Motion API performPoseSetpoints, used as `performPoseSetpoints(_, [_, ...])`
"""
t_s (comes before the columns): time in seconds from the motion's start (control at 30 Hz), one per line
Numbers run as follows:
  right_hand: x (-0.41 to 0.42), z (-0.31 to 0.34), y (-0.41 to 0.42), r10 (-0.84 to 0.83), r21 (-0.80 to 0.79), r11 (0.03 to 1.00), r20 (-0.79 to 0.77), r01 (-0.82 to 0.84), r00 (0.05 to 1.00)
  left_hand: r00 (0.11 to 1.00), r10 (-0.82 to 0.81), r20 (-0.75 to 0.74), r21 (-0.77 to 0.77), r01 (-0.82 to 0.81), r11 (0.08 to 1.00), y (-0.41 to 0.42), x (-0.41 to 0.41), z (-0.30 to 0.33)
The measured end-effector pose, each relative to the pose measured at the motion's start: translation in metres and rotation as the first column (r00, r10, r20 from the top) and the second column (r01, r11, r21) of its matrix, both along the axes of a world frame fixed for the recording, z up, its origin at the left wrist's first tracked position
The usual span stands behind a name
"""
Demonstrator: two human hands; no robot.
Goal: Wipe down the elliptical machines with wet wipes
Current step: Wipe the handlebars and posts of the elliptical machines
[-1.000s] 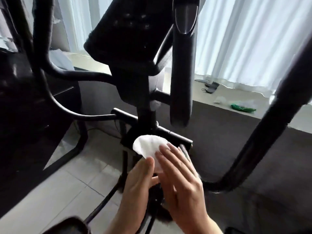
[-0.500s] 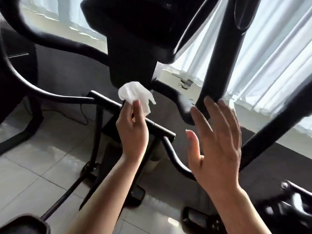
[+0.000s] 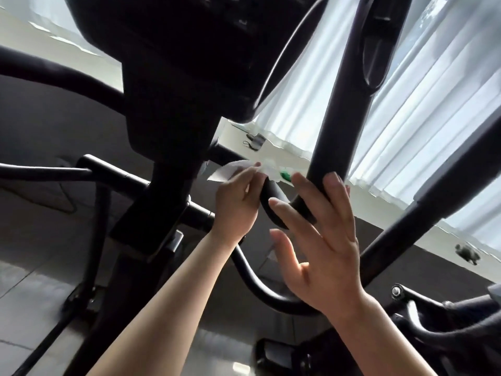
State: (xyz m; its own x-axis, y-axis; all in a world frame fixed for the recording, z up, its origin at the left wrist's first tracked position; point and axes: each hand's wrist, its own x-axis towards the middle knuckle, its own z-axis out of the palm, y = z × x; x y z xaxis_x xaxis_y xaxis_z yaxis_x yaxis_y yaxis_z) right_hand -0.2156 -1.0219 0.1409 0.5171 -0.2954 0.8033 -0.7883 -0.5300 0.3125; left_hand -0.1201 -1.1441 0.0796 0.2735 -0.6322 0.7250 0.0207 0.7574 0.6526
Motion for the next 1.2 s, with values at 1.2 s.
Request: performPoseSetpoints(1.2, [-0.002, 0.028, 0.023, 0.043, 0.248, 0.968, -0.010, -0.039, 0.999, 0.980, -0.185, -0.075, -0.001, 0.185, 0.983, 0.049, 0.001, 0.014])
